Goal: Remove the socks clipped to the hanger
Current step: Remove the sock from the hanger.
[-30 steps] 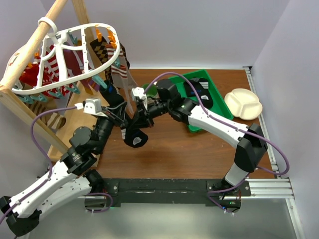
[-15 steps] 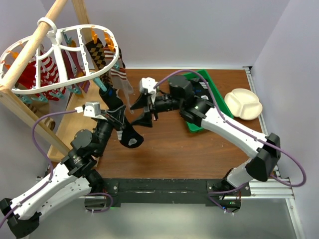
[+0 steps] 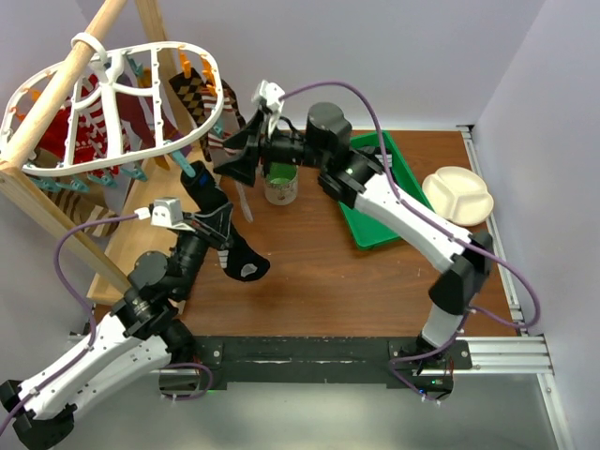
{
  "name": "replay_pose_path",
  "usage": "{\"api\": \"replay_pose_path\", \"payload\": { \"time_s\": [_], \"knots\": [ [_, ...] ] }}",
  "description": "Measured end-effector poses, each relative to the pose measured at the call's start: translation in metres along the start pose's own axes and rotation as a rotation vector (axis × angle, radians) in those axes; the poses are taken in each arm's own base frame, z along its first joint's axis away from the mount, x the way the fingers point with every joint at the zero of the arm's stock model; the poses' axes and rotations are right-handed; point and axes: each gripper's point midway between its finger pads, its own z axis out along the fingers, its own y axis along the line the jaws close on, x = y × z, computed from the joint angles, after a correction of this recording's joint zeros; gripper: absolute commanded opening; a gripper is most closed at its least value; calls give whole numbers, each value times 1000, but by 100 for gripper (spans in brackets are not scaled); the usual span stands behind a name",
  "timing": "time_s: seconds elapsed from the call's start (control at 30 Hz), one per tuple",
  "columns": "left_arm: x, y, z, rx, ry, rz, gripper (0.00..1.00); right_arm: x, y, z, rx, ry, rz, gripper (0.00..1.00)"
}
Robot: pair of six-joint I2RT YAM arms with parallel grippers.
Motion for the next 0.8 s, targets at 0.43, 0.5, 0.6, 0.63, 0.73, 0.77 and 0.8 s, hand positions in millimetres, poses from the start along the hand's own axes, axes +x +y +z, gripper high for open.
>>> {"api": "replay_pose_path", "payload": {
  "time_s": [0.43,0.5,0.6,0.63,0.73,0.77,0.8],
  "knots": [
    [4,-1,-14,33,42,-21,0,3,-20,32,-322,-98,380,72],
    [7,0,-14,32,53,-20,0,-1,-12,31,-373,-114,414,71],
    [11,0,-15,32,67,-19,0,-8,-1,25,-421,-138,446,76],
    [11,0,-15,33,71,-18,0,-8,2,22,-427,-141,452,76],
    [13,0,-16,35,80,-13,0,-9,11,13,-416,-138,463,75],
    [14,0,-16,37,83,-13,0,-12,13,10,-416,-140,460,75],
    [15,0,-16,39,86,-12,0,-17,16,9,-417,-146,454,75]
  ]
}}
